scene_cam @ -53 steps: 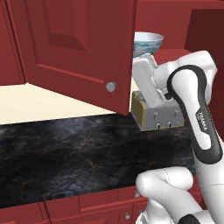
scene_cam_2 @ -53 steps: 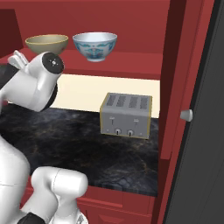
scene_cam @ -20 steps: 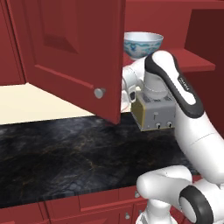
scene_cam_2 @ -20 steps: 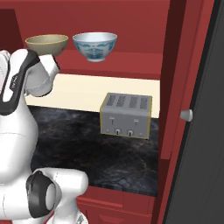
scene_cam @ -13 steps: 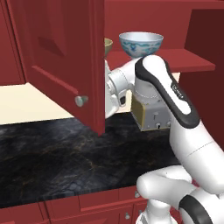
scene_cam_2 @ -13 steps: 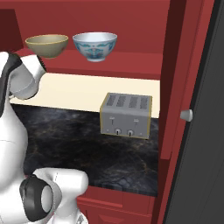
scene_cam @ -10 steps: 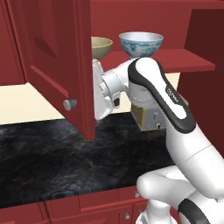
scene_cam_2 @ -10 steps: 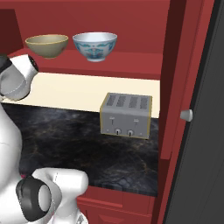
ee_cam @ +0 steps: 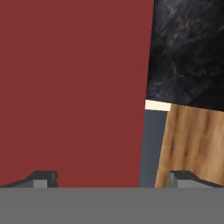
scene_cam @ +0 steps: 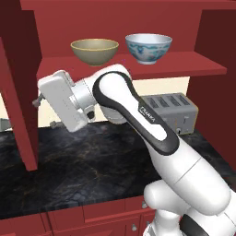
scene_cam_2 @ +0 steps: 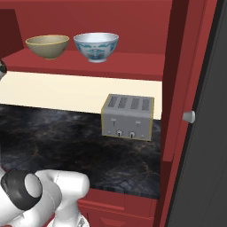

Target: Move the bowls from the cabinet to the plates on the dining table.

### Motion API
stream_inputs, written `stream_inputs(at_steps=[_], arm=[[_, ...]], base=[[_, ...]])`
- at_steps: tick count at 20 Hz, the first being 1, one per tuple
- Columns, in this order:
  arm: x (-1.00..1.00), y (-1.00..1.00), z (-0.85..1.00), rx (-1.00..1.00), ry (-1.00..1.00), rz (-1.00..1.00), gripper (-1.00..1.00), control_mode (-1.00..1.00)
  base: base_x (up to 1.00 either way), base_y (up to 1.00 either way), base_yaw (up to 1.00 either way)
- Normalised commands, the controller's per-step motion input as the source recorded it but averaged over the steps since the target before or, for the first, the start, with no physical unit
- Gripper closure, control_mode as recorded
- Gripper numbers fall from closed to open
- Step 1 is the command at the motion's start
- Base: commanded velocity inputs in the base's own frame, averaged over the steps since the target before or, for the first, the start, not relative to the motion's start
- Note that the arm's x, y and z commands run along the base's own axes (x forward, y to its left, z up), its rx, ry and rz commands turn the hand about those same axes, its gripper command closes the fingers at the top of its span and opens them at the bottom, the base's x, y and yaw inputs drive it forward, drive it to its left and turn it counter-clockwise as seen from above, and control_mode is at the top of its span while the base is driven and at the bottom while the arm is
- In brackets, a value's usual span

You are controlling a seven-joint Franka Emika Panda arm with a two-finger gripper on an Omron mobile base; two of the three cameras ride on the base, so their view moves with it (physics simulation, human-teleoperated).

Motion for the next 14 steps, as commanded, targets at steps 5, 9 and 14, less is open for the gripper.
stream_inputs(at_steps=[5,9,14], arm=[[0.0,0.31,-0.03,-0.08,-0.04,-0.02,-1.0,-1.0],[0.0,0.04,0.0,-0.02,0.0,0.0,-1.0,-1.0],[0.0,-0.37,0.08,0.02,0.0,0.0,-1.0,-1.0]], base=[[0.0,0.0,0.0],[0.0,0.0,0.0],[0.0,0.0,0.0]])
